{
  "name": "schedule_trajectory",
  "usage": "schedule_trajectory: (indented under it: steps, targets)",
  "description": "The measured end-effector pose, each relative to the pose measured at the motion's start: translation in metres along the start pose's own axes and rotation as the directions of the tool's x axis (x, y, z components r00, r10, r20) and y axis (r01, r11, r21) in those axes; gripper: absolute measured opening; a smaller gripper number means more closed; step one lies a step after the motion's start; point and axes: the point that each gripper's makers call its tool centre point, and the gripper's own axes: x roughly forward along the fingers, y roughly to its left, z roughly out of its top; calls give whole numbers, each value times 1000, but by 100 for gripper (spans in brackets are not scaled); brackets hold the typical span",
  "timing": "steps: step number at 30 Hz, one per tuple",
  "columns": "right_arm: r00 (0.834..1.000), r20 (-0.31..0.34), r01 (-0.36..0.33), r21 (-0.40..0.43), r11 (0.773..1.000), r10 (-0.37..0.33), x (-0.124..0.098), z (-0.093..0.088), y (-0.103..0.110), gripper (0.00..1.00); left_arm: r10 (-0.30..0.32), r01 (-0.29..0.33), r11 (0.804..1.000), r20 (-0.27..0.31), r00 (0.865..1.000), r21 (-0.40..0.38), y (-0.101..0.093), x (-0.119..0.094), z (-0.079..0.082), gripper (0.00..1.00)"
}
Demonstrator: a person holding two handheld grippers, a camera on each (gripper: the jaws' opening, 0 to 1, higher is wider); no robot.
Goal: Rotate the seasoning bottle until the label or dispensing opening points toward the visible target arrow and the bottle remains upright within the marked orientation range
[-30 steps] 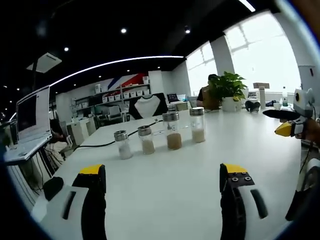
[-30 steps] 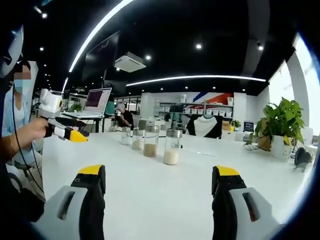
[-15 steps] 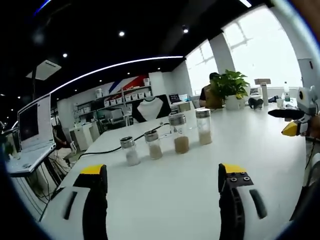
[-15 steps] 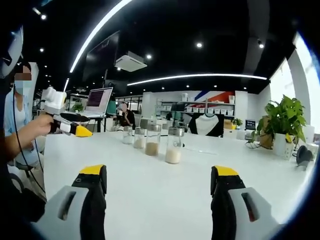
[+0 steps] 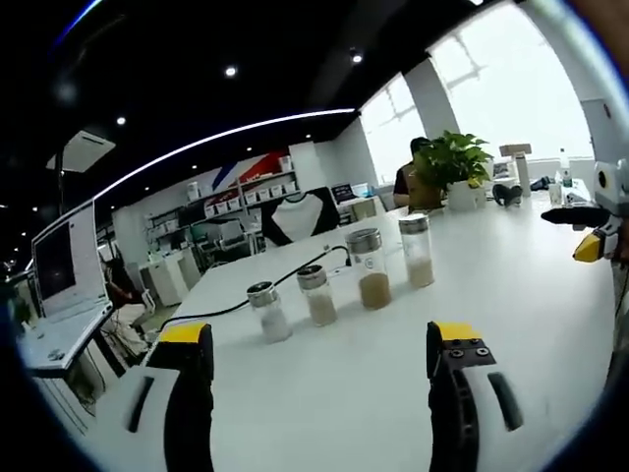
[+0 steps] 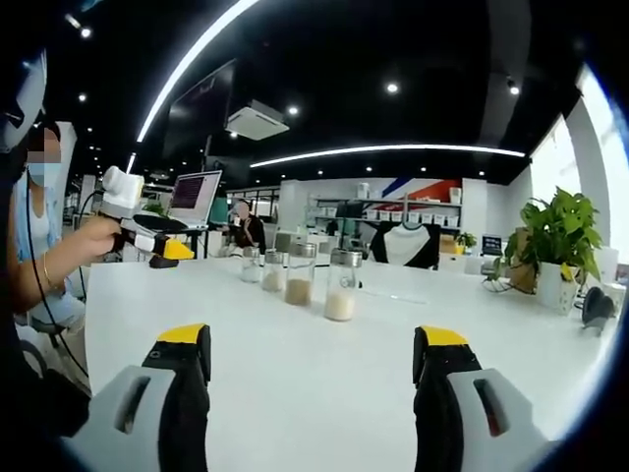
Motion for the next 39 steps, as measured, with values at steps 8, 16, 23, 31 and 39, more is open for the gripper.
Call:
schedule_trajectory:
  steps: [8,16,23,31,39]
  targets:
    - [1000,3,-8,-11,1000,8,4,4,0,86,-12,12,1000,-15,1000,13,8,16,1,95]
    - [1000,-4,-19,-21,1000,19,10,7,1,85,-7,10,999,-43,999,49,20,33,-4,95]
    - [999,-4,-33,-22,999,33,15,9,6,84,-9,12,999,-61,998,52,25,46,-11,94]
    - [999,-18,-29,-25,999,29,14,7,7,83,-36,38,999,-56,998,32,29,57,-8,93]
    - [999,-27,-25,-21,999,24,13,4,6,83,-26,25,1000,-32,999,-10,35,68,-7,91]
